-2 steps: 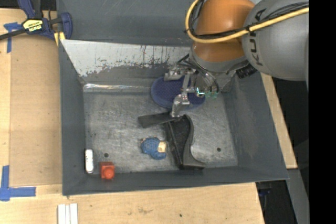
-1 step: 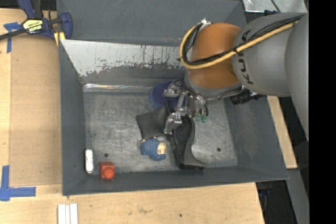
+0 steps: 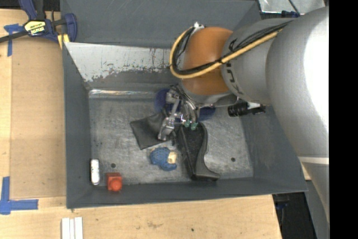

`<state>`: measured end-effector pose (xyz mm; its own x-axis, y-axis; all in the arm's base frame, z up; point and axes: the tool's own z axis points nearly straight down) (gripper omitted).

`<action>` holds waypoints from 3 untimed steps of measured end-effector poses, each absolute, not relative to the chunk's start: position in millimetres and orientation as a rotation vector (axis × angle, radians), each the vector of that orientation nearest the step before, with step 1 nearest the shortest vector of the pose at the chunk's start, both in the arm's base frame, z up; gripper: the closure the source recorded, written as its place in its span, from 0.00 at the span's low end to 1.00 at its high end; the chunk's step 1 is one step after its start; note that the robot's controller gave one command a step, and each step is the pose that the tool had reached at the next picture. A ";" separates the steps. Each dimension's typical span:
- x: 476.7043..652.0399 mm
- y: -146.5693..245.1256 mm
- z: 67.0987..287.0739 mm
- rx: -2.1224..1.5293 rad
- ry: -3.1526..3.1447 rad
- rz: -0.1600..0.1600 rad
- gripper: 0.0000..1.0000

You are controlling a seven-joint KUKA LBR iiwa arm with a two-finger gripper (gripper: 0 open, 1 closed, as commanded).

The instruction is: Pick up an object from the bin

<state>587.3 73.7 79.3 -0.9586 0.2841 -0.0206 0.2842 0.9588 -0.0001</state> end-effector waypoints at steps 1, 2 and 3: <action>590.5 71.3 84.2 0.453 3.100 -0.001 0.00; 586.9 58.3 79.0 0.756 3.033 0.029 0.00; 589.6 62.5 83.6 0.747 3.045 0.013 0.00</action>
Offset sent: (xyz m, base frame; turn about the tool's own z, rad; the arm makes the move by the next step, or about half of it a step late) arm 0.0000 0.0000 0.0000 0.0000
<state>589.6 62.5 83.6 -0.8866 0.4625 -0.0039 0.4625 0.8866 0.0093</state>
